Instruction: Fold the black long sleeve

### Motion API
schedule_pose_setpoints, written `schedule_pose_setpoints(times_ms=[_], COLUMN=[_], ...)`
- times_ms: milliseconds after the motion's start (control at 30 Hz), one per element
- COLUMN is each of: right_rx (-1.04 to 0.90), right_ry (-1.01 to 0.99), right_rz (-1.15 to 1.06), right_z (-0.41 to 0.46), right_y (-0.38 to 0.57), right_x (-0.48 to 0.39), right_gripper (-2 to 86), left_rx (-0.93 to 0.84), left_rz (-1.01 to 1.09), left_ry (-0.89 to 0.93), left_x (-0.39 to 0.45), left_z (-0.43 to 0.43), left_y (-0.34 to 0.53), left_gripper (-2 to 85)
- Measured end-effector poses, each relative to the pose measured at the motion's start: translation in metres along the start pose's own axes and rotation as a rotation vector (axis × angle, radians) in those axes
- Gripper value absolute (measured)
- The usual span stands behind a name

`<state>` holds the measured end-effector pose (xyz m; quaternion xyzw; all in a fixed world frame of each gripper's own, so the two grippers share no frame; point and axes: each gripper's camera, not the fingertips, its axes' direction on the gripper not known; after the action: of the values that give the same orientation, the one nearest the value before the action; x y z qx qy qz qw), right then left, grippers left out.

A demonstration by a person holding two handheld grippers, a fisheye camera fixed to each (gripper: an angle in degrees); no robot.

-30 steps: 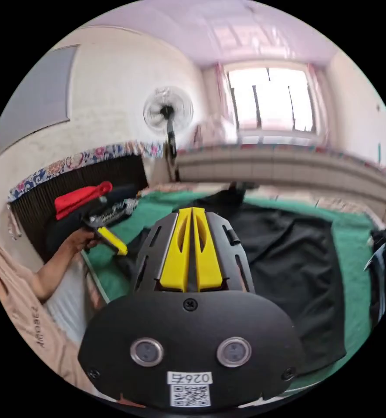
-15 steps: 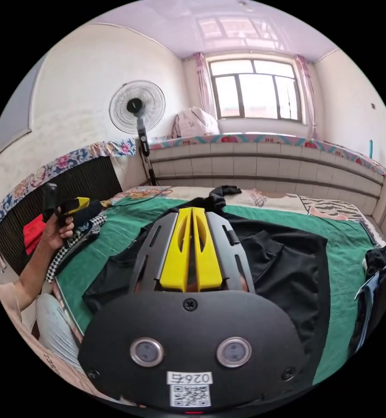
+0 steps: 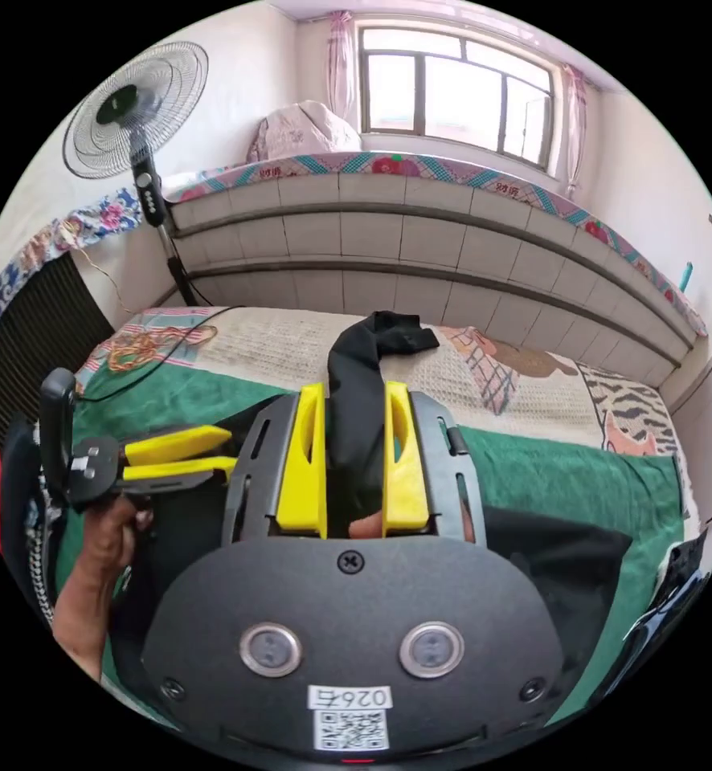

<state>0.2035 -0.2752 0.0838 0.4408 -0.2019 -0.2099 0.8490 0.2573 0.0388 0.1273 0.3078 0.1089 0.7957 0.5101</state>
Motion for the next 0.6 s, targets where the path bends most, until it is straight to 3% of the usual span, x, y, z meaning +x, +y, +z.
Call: schedule_pose_setpoints(times_ms=[67, 133, 200, 267, 300, 367, 467, 600], right_rx=[-0.118, -0.368, -0.202, 0.155, 0.234, 0.400, 0.345, 0.213], right_ry=[0.097, 0.043, 0.025, -0.122, -0.176, -0.407, -0.614, -0.495], right_rz=[0.004, -0.030, 0.008, 0.092, 0.098, -0.066, -0.371, -0.320], right_z=[0.068, 0.128, 0.105, 0.021, -0.003, -0.100, -0.188, -0.227], right_y=[-0.019, -0.019, -0.011, 0.015, 0.025, 0.072, 0.162, 0.245], right_x=[-0.004, -0.001, 0.011, 0.041, 0.049, 0.062, 0.067, 0.102], right_gripper=[5.1, 1.1, -0.6, -1.3, -1.4, -1.5, -0.9, 2.1], left_rx=[0.046, 0.024, 0.014, 0.018, 0.051, 0.145, 0.267, 0.351], left_rz=[-0.023, -0.013, -0.003, 0.026, 0.052, 0.130, 0.290, 0.282], left_ry=[-0.001, 0.021, 0.024, 0.014, 0.009, 0.036, 0.088, 0.135], left_x=[-0.008, -0.012, -0.011, -0.004, 0.005, 0.024, 0.056, 0.066], left_z=[0.008, 0.018, 0.021, 0.015, 0.001, -0.034, -0.090, -0.113], left_y=[0.006, 0.006, 0.006, 0.011, 0.020, 0.045, 0.105, 0.155], left_gripper=[5.6, 1.6, 0.5, 0.2, 0.1, 0.5, 3.8, 7.9])
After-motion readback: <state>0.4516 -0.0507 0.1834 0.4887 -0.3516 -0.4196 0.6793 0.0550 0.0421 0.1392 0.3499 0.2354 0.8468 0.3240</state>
